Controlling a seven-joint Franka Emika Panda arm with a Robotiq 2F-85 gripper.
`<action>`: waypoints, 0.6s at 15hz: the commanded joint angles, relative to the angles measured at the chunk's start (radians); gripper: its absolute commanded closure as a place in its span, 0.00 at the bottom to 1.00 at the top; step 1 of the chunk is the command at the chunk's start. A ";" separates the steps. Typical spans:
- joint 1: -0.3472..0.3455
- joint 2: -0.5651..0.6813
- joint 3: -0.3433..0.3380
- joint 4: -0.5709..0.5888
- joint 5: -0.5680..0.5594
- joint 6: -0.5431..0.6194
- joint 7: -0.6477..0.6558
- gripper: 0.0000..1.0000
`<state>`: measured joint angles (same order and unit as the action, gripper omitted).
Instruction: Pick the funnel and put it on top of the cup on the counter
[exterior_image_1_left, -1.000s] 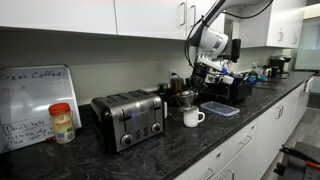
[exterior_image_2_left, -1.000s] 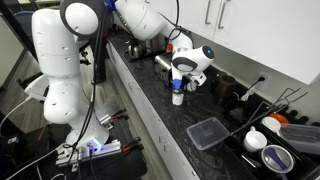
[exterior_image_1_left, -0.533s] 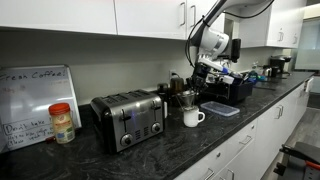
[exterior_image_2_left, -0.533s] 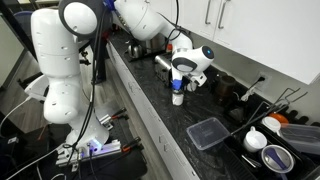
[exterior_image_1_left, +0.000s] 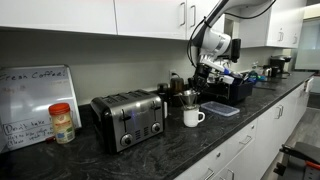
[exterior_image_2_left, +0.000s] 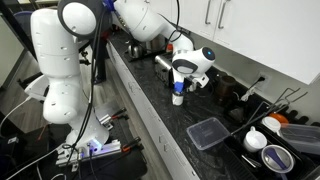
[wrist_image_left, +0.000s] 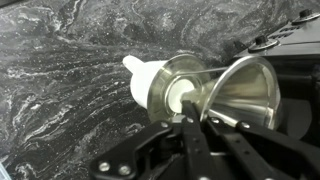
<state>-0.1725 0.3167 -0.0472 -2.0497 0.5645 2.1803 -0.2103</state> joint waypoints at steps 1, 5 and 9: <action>-0.016 -0.023 0.006 -0.039 0.021 0.032 -0.048 0.99; -0.017 -0.024 0.010 -0.048 0.031 0.037 -0.067 0.99; -0.016 -0.022 0.014 -0.058 0.059 0.043 -0.085 0.99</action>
<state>-0.1758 0.3157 -0.0470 -2.0596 0.5850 2.1943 -0.2534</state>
